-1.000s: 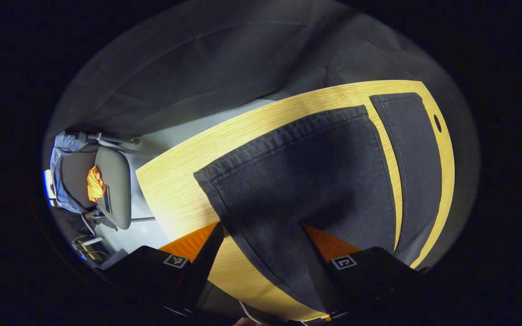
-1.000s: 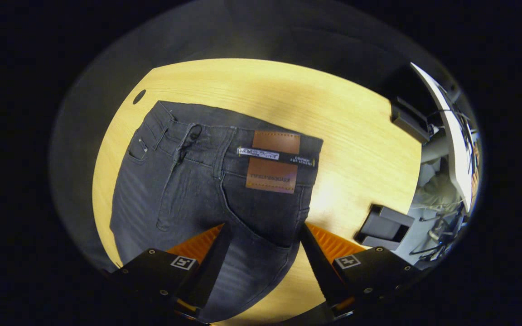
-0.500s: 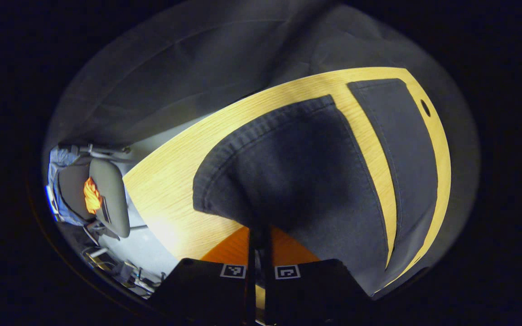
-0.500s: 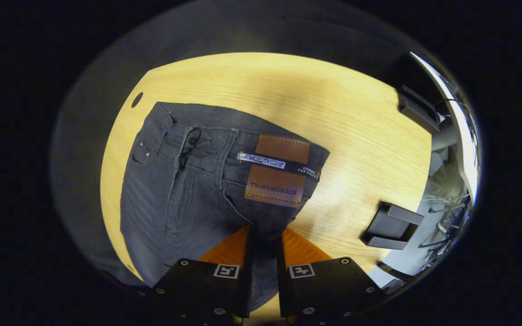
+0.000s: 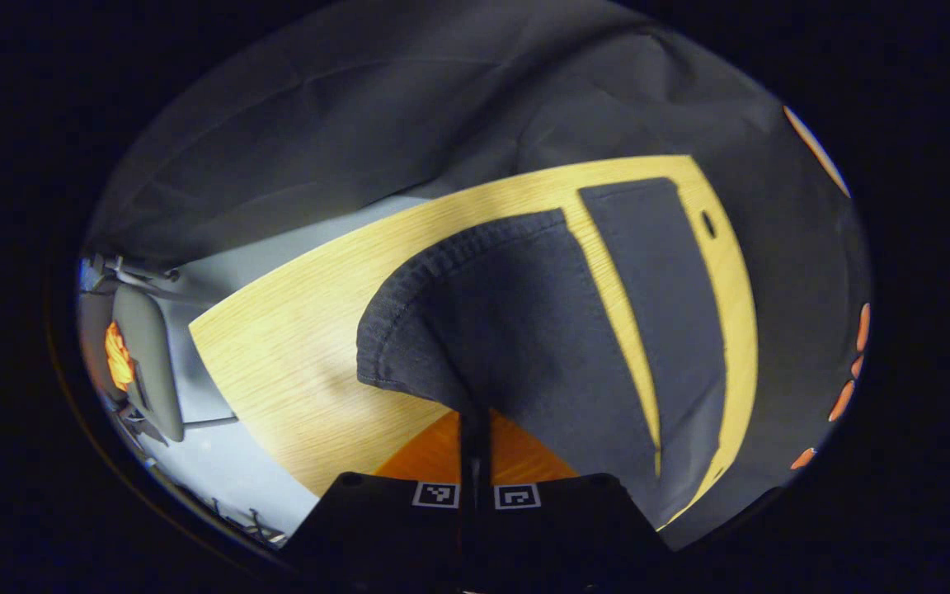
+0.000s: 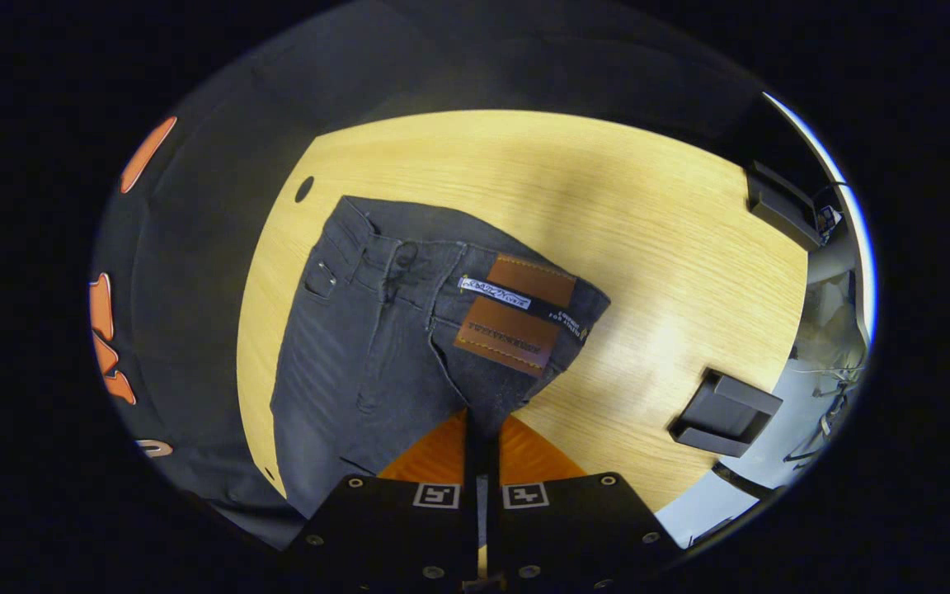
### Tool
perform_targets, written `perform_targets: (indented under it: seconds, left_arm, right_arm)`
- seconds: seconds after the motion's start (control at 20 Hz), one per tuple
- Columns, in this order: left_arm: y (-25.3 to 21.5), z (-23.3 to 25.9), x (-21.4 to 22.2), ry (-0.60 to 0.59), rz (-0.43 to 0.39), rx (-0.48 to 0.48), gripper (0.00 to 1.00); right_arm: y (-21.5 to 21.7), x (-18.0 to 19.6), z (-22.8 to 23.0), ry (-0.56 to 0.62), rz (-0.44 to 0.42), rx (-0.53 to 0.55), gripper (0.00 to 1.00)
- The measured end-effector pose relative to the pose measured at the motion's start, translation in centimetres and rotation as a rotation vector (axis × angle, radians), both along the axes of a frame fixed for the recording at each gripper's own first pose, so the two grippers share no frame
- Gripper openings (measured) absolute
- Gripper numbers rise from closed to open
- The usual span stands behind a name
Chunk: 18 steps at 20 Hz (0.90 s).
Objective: Grasp the waist and the cuffs of the jeans and fold them to make the two legs overlap; first hold the waist and fold one-third of the jeans toward the cuffs, then hold the cuffs and fold the remaining one-third in the same direction to finish folding.
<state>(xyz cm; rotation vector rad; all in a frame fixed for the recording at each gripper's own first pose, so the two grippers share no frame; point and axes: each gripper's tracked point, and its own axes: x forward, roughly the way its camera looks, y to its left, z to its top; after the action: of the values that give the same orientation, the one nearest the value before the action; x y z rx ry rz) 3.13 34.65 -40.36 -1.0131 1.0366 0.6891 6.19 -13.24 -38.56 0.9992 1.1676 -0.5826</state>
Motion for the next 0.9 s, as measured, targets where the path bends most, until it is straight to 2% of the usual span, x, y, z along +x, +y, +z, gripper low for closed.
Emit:
perform_targets:
  seconds: [0.05,0.15,0.3,0.65,0.9]
  left_arm:
    - [0.2,0.7,0.9,-0.039,-0.003,0.014,0.01]
    - [0.0,1.5,0.8,-0.046,-0.014,0.023,0.01]
    - [-0.2,3.7,1.8,-0.088,-0.044,0.056,0.01]
    - [0.7,8.1,6.9,-0.197,-0.06,0.101,0.01]
    - [1.2,9.7,10.9,-0.218,-0.146,0.171,0.01]
  right_arm:
    - [0.1,0.6,0.7,-0.022,0.02,-0.013,0.05]
    - [0.3,1.5,1.9,-0.058,0.052,-0.027,0.05]
    - [0.3,3.0,3.7,-0.115,0.039,-0.008,0.05]
    - [-0.1,7.6,6.5,-0.217,0.032,0.02,0.05]
    - [-0.1,10.8,7.6,-0.257,0.038,0.027,0.05]
